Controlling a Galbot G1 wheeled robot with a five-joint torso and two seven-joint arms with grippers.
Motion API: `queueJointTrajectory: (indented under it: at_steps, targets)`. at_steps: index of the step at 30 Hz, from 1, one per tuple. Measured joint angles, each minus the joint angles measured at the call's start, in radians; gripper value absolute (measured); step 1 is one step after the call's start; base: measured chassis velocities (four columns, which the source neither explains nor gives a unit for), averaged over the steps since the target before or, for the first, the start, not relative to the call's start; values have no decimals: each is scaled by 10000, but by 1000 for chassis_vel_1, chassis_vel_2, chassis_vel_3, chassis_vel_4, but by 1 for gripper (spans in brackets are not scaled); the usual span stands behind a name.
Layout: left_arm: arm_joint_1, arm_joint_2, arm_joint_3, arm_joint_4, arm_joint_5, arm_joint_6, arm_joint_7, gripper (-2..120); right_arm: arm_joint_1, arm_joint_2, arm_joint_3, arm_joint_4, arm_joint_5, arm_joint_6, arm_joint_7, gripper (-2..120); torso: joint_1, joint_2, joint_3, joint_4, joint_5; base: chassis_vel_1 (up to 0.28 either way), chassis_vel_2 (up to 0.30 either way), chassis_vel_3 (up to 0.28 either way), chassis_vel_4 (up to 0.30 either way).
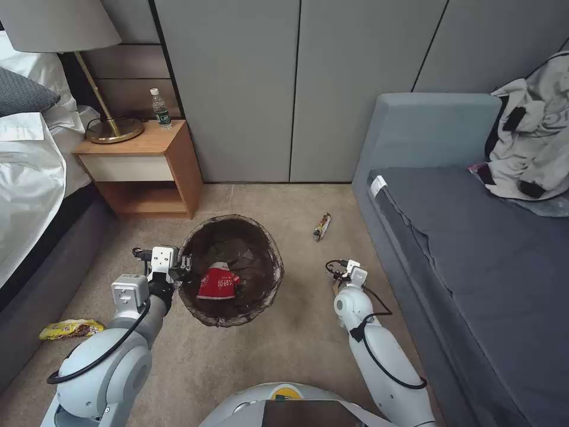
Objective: Pick up the trash bin, then pick up the garbage from the floor and place it into the trash bin.
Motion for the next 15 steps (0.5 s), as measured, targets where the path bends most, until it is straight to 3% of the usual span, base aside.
queueJointTrajectory:
  at_steps: [7,15]
  targets:
    - [-15,2,42,0,21,-5,88,3,-187,-189,125,408,111,-156,170,100,0,0,0,0,0,0,0,0,0]
    - [-6,11,29,0,27,-14,109,3,79,-170,166,-135,307,-207,151,100,0,1,0,1,0,0,0,0,0]
